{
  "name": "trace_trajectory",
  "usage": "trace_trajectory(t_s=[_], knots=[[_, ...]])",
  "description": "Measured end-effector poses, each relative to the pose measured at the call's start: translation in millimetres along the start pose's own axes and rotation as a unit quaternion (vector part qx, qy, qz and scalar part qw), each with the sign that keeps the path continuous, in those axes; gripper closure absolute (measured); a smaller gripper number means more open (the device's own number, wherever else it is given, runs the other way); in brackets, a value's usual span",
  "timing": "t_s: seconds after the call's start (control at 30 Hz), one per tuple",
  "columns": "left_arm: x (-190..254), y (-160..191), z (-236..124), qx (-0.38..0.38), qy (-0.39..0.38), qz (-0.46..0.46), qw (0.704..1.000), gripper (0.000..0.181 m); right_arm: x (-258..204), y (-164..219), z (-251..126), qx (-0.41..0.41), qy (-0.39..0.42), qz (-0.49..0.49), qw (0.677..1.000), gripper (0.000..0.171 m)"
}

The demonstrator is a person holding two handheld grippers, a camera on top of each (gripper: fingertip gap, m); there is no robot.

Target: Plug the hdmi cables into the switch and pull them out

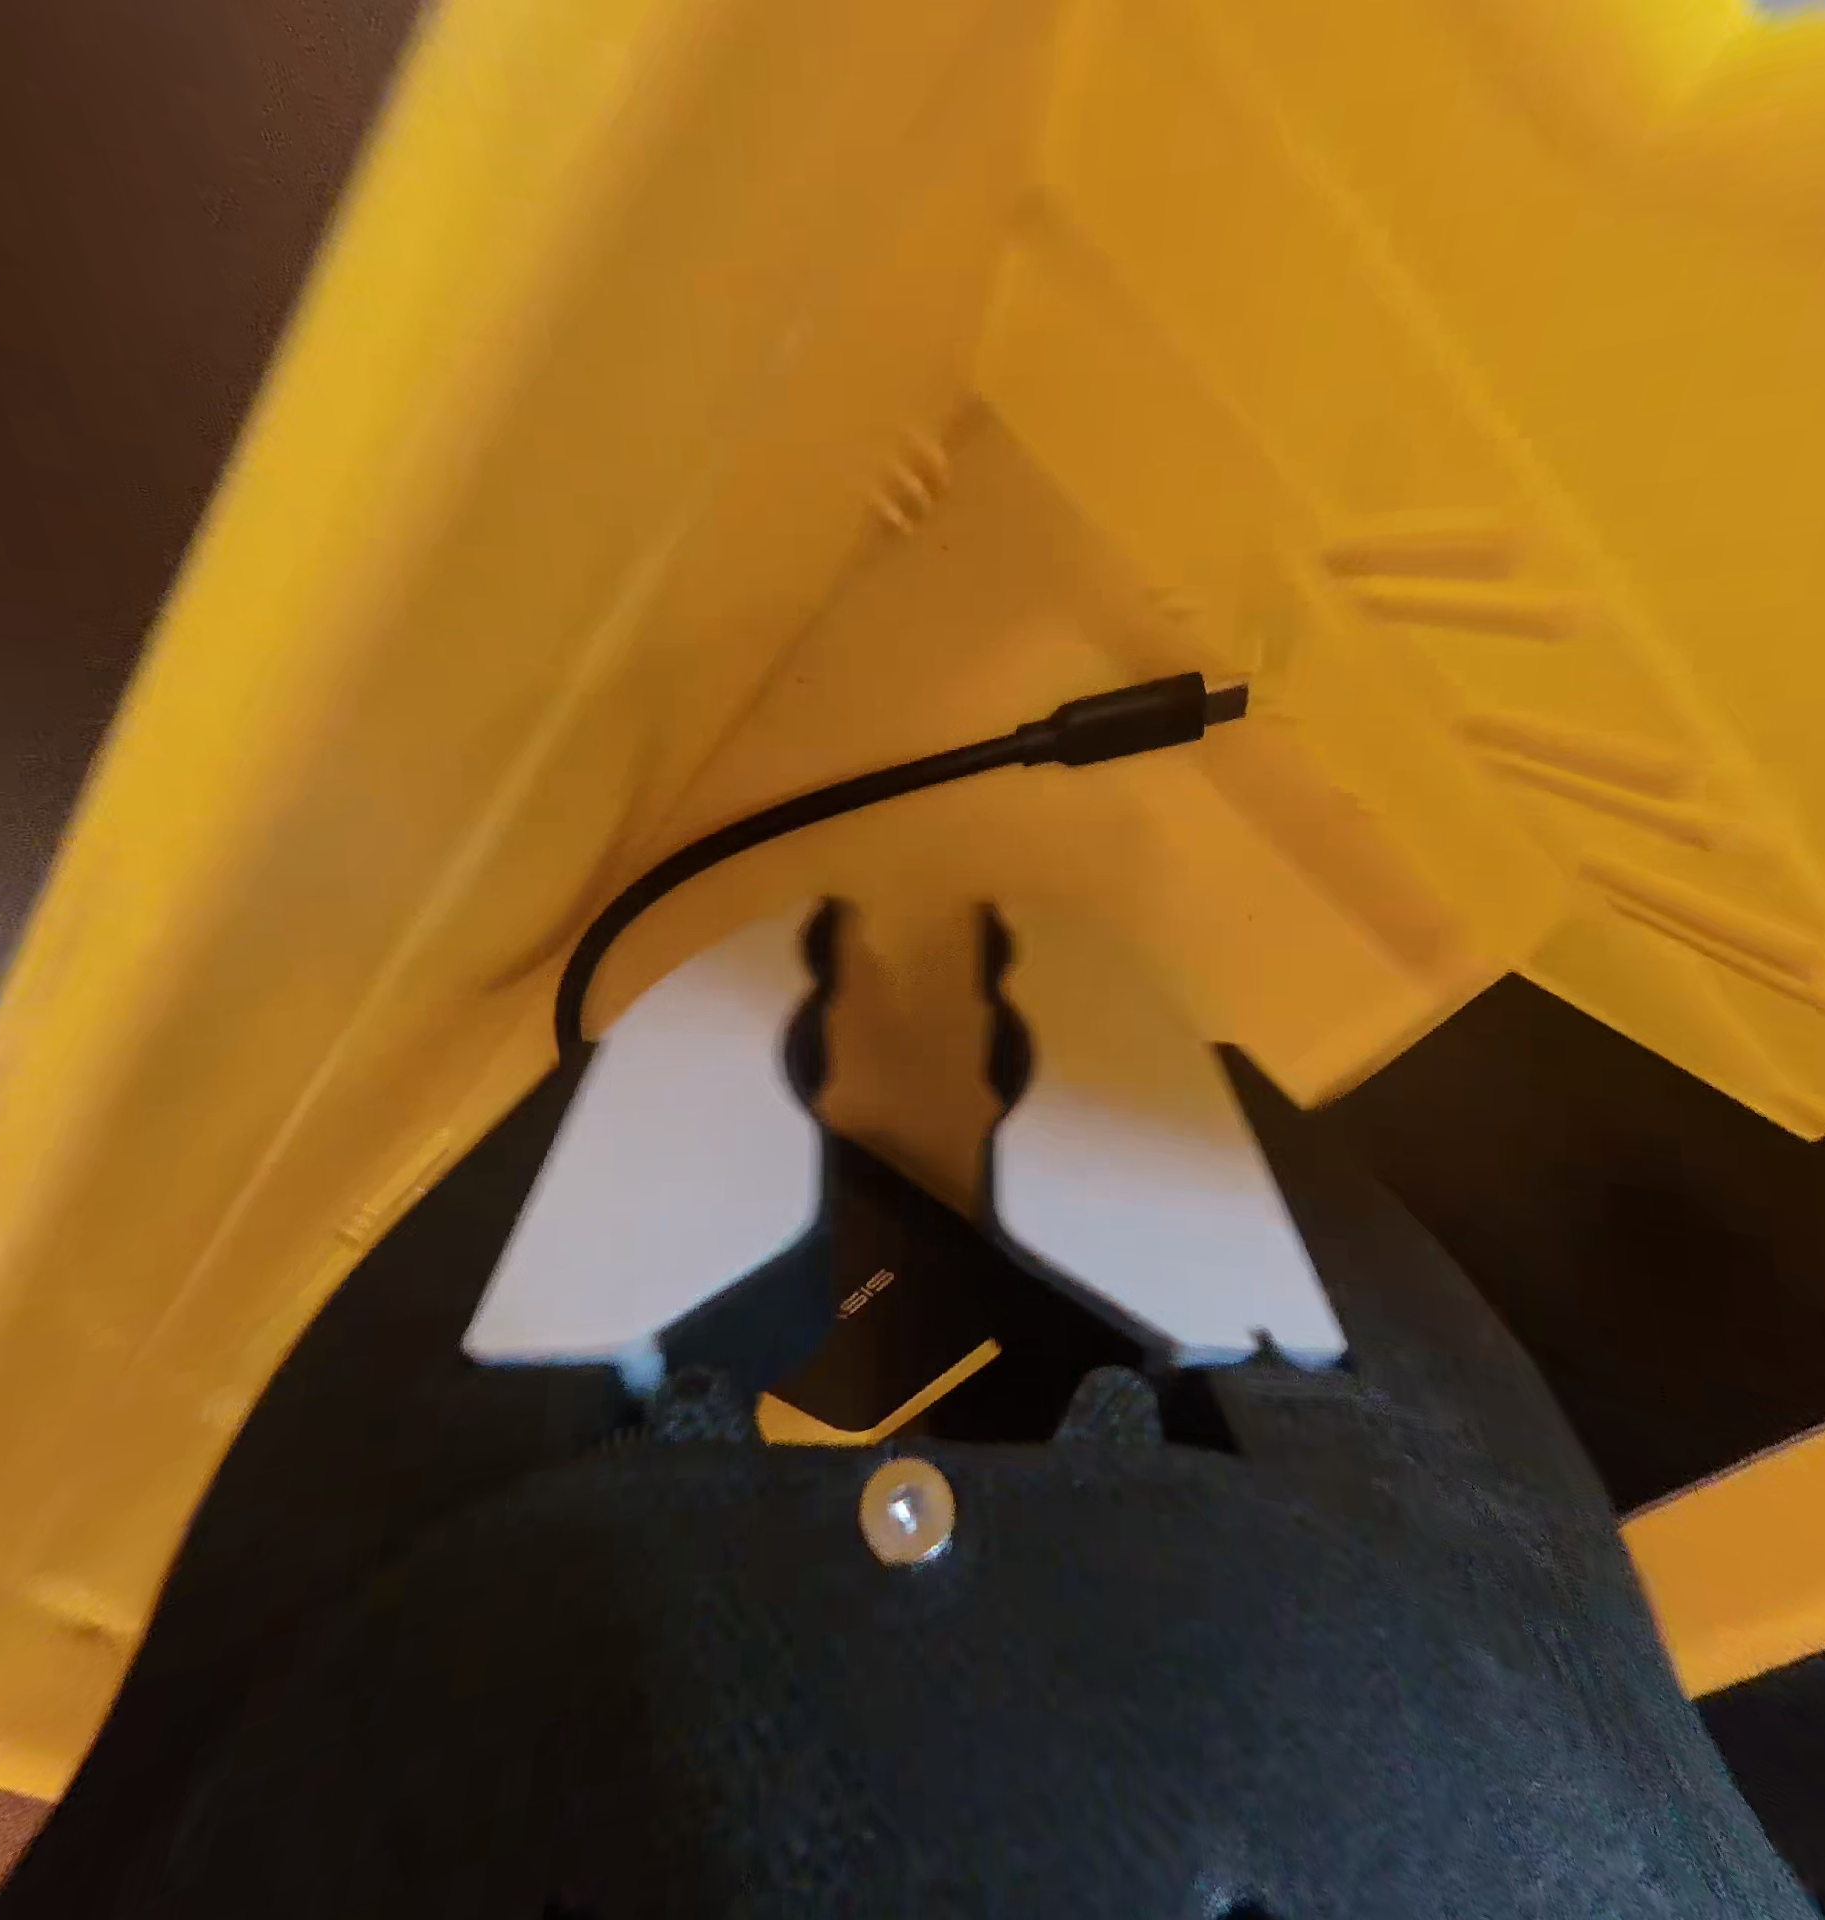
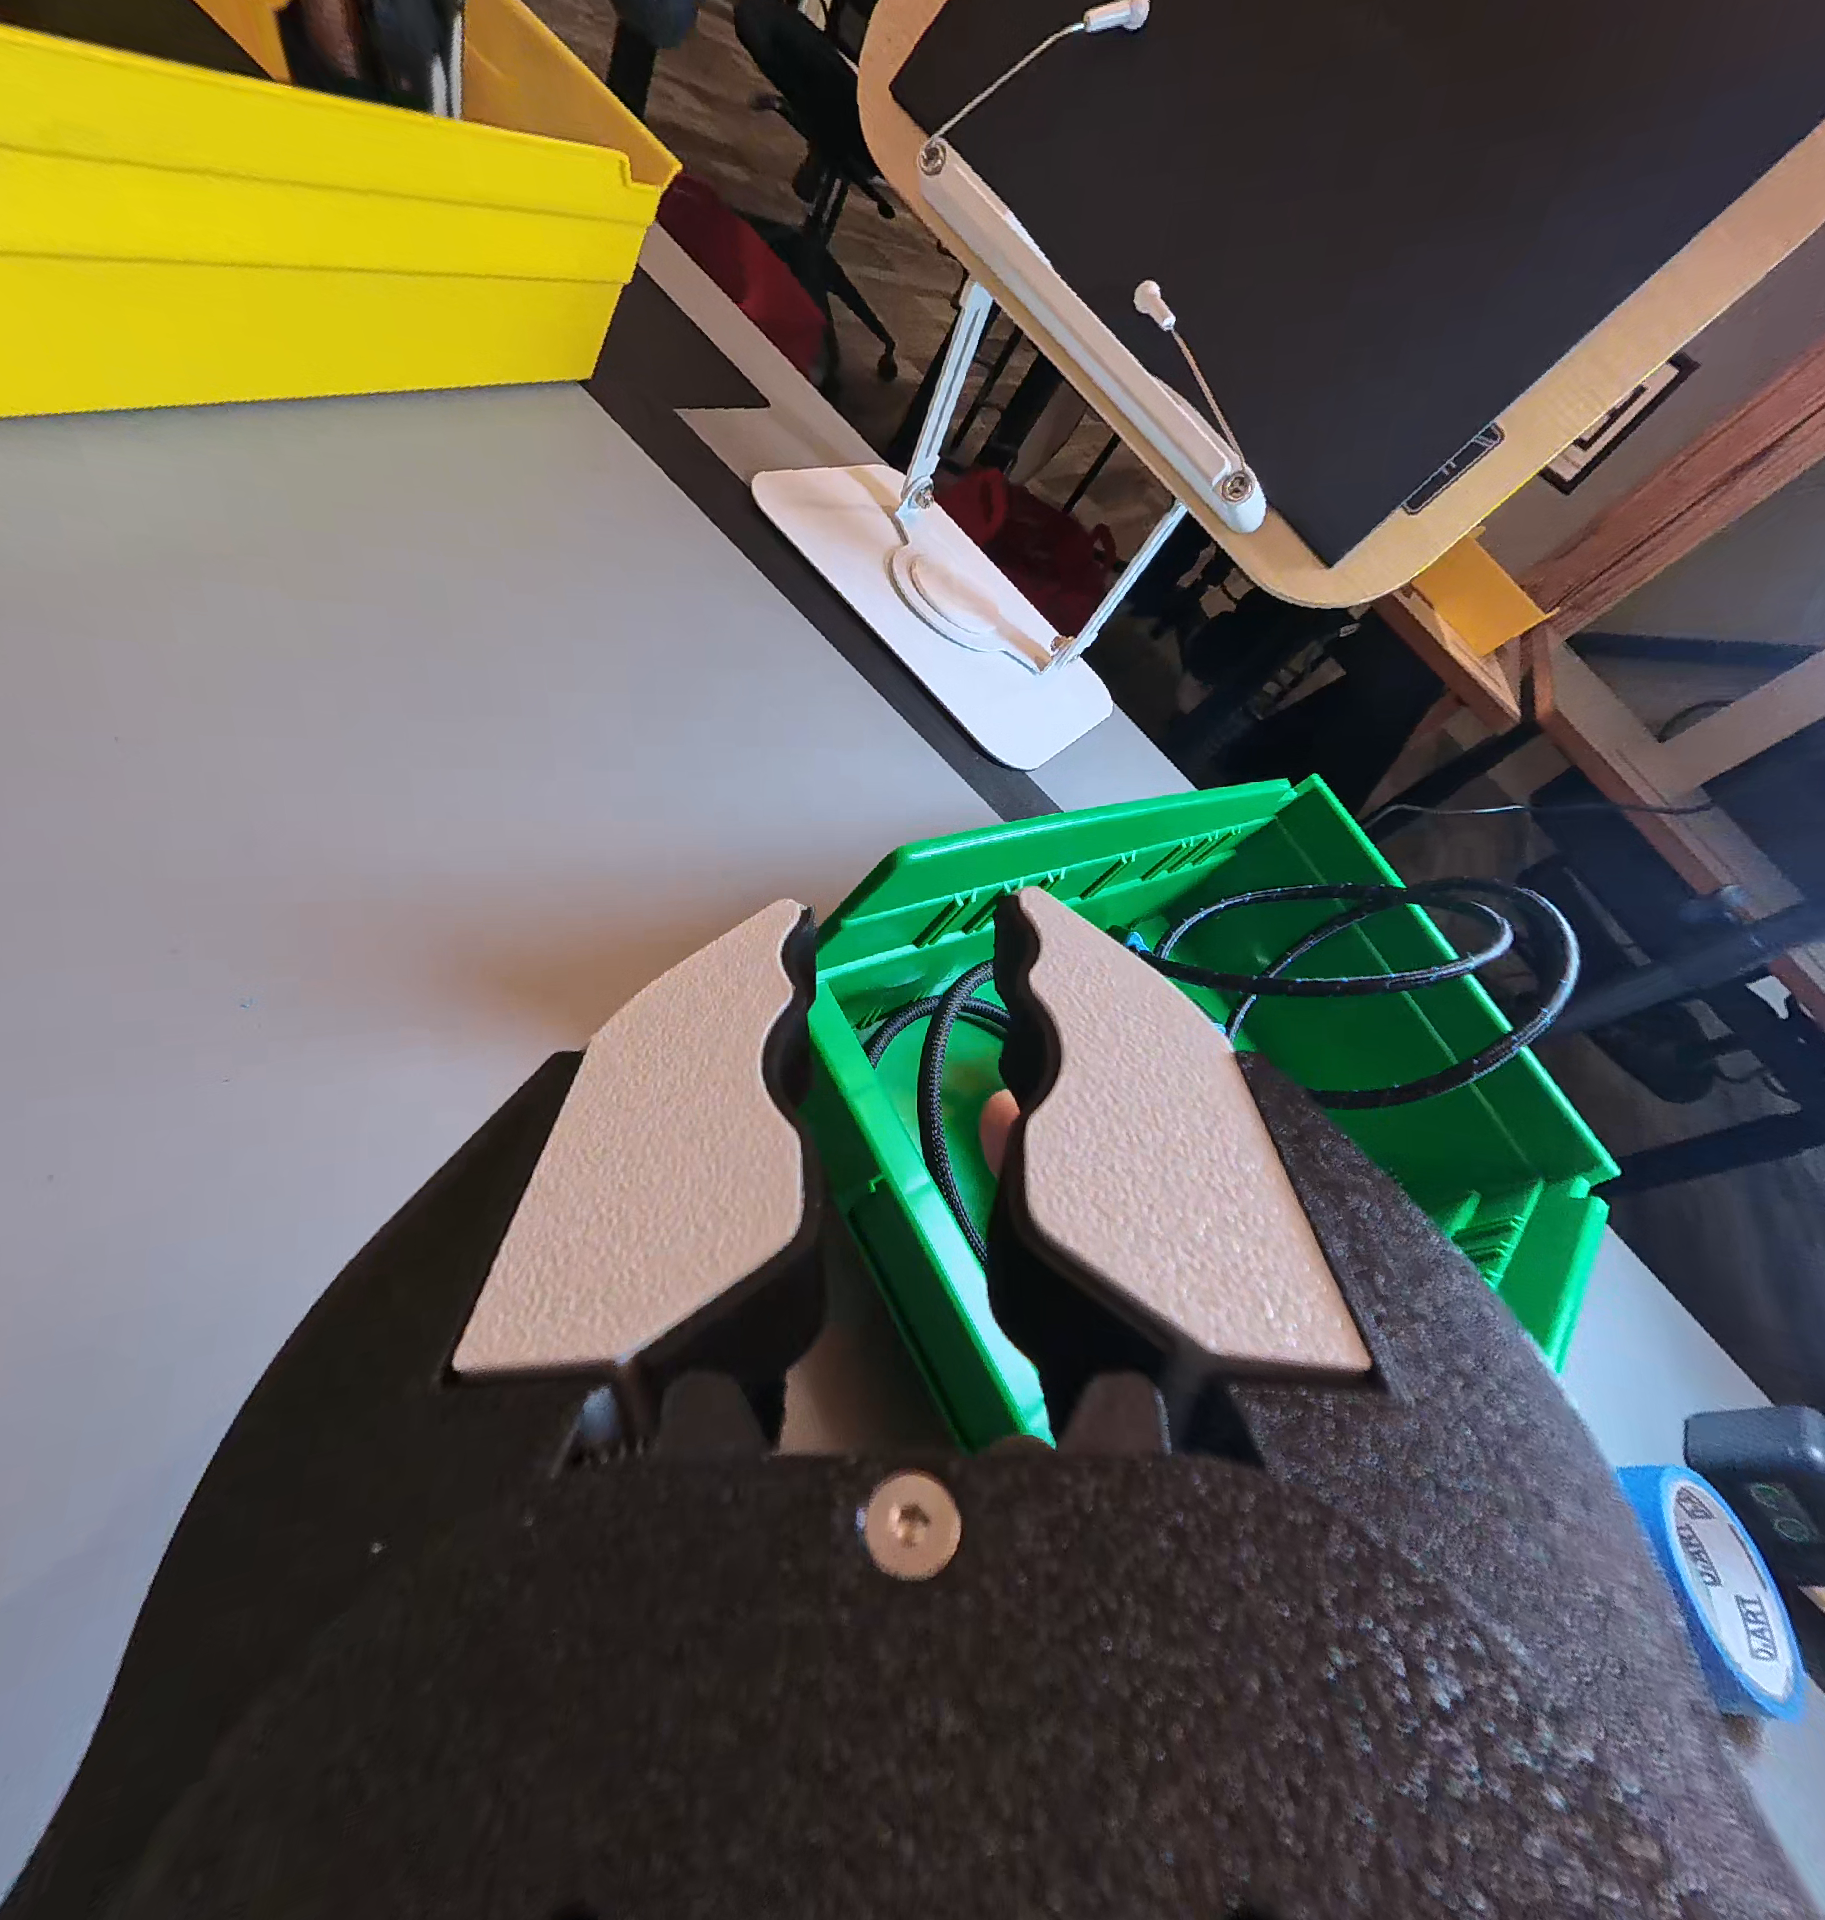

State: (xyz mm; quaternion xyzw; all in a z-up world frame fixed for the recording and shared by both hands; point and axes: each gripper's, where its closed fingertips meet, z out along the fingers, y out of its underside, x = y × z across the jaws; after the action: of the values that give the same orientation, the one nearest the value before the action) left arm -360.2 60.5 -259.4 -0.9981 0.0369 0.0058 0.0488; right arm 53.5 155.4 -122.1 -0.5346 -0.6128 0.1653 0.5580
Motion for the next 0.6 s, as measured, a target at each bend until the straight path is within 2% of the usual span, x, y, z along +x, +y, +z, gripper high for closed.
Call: trace_trajectory(t_s=[0.07, 0.13, 0.23, 0.37, 0.4, 0.43, 0.57, 0.6], knots=[[-6, -5, 1, 0.022, -0.022, -0.009, 0.999, 0.181, 0, -2, -2, 0.001, 0.008, -0.011, 1.0, 0.139], [-15, -4, 1, 0.033, -0.038, -0.034, 0.998, 0.181, 1, -4, -6, 0.003, 0.018, -0.023, 1.0, 0.139], [-43, 13, -3, 0.012, -0.107, -0.057, 0.993, 0.181, 4, -8, -12, 0.011, 0.027, -0.025, 0.999, 0.14], [-60, 26, -16, 0.028, -0.137, -0.053, 0.989, 0.181, 8, -11, -13, 0.021, 0.026, -0.011, 0.999, 0.142], [-62, 32, -19, 0.02, -0.139, -0.052, 0.989, 0.181, 8, -11, -12, 0.022, 0.023, -0.007, 0.999, 0.142], [-63, 39, -19, 0.006, -0.136, -0.054, 0.989, 0.168, 8, -11, -11, 0.023, 0.02, -0.004, 1.0, 0.142], [-57, 58, -9, -0.037, -0.103, -0.067, 0.992, 0.146, 5, -11, -8, 0.021, 0.014, -0.005, 1.0, 0.142], [-55, 58, -8, -0.036, -0.094, -0.073, 0.992, 0.151, 3, -11, -8, 0.02, 0.013, -0.007, 1.0, 0.142]])
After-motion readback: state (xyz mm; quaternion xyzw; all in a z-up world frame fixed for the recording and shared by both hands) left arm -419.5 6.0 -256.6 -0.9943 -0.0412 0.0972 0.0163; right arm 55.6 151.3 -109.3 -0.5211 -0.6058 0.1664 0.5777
